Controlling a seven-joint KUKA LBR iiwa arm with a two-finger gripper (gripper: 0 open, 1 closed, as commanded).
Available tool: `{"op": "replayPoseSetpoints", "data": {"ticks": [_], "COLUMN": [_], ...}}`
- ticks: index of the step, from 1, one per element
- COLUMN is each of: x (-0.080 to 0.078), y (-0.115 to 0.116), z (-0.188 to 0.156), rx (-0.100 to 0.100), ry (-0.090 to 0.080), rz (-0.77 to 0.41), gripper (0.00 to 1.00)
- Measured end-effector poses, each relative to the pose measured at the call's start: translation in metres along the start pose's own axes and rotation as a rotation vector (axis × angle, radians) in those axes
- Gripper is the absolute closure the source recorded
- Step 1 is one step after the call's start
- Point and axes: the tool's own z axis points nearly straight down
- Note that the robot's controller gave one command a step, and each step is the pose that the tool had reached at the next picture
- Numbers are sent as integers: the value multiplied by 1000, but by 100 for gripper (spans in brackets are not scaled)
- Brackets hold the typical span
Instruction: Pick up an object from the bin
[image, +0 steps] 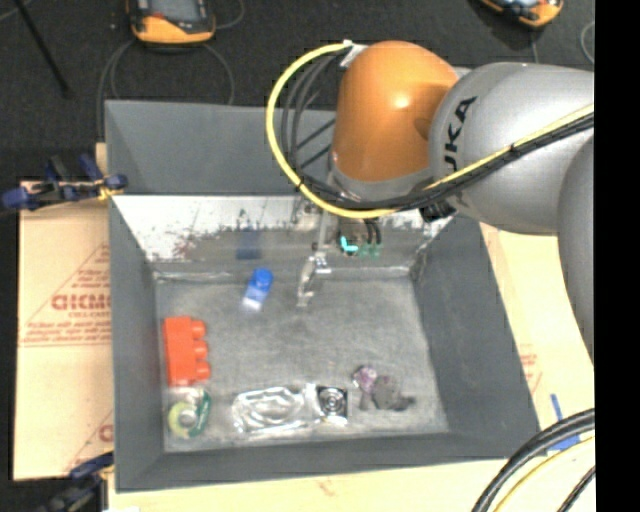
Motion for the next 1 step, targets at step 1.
{"op": "replayPoseSetpoints", "data": {"ticks": [1], "x": [-23], "y": [6], "z": [143], "rx": [1], "ry": [-11], "rz": [-252], "gripper": [0]}}
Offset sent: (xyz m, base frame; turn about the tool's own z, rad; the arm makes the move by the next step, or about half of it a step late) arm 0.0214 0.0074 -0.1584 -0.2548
